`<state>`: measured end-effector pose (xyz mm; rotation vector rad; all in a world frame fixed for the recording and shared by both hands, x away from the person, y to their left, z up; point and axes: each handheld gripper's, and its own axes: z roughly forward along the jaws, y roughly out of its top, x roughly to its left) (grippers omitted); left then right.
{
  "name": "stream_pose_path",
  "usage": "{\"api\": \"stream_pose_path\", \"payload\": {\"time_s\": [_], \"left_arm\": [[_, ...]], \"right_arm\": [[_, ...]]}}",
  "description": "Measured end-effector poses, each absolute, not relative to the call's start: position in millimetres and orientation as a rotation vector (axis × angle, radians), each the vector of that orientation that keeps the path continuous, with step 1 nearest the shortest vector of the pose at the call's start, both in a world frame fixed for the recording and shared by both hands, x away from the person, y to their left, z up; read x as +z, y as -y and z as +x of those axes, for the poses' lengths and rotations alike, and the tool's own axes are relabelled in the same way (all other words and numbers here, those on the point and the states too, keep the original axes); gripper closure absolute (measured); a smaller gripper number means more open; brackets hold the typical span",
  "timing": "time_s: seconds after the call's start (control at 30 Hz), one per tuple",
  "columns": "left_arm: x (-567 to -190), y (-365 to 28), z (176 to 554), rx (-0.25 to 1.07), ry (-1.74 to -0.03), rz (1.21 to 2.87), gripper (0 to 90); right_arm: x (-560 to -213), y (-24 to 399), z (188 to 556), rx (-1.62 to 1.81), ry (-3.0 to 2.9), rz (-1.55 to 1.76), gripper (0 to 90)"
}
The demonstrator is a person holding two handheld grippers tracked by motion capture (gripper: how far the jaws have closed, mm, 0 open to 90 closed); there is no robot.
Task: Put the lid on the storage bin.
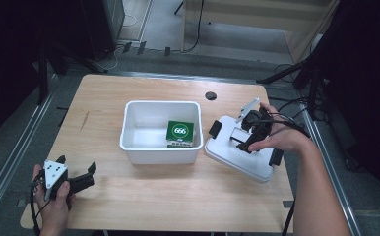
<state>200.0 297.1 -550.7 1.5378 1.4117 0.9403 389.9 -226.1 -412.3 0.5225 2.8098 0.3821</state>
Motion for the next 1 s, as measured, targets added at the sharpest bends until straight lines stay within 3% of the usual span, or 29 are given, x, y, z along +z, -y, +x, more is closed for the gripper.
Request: {"api": "stream_pose_path", "payload": {"time_s": [0.53, 0.73, 1.0], "left_arm": [[-550.7, -297.0, 199.9, 0.944, -1.41, 1.538, 0.0], [-550.7, -296.9, 200.0, 0.944, -1.41, 1.539, 0.0], [-550.7, -296.8, 199.9, 0.943, -1.409, 1.539, 0.0]], "right_arm": [[-437.3, 236.9, 387.2, 0.339, -2.795, 0.534, 25.1], [-446.3, 237.4, 385.6, 0.282, -2.808, 0.504, 44.0], [-455.8, 234.6, 385.5, 0.223, -2.82, 0.465, 58.3]]}}
